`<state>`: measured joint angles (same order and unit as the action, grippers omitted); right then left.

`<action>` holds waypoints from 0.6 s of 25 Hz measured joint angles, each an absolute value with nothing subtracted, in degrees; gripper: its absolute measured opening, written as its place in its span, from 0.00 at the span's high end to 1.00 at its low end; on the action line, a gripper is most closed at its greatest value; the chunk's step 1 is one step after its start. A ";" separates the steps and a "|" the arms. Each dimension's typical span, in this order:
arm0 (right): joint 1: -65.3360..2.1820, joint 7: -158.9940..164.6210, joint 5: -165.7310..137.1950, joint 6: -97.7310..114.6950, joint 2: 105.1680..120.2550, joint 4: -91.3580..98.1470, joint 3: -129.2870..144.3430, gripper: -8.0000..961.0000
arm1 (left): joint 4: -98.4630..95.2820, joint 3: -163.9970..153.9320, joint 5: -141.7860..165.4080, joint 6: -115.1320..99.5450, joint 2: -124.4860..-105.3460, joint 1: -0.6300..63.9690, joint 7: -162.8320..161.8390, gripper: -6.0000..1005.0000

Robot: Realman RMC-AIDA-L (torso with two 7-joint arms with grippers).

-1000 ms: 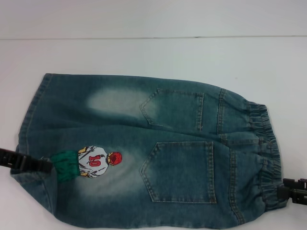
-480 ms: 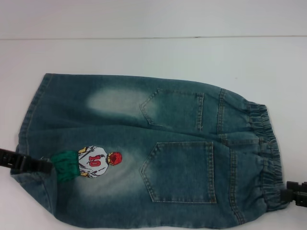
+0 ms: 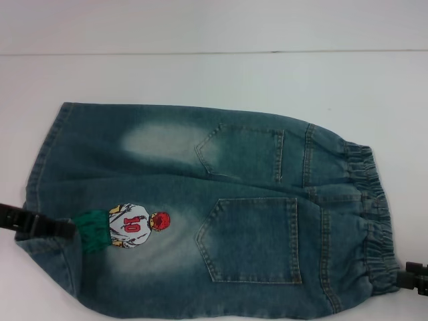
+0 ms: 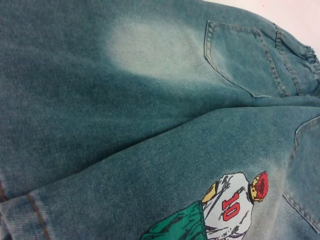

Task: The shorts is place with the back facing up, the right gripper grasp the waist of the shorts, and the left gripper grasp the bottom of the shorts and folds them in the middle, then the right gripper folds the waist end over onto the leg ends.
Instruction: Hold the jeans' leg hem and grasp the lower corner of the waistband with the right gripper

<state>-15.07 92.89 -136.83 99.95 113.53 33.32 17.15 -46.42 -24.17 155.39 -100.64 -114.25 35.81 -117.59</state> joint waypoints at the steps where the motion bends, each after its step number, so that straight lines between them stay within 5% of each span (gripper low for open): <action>1: -15.04 93.08 -136.90 99.91 113.53 33.31 17.27 0.39 | -46.36 -24.17 155.39 -100.62 -114.25 35.84 -117.56 0.95; 15: -16.85 93.81 -139.69 99.66 113.97 33.27 18.08 0.39 | -45.96 -24.17 155.39 -100.46 -114.25 35.86 -117.09 0.95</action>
<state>-16.85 93.81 -139.69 99.66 113.97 33.27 18.08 -45.96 -24.17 155.39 -100.46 -114.25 35.86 -117.09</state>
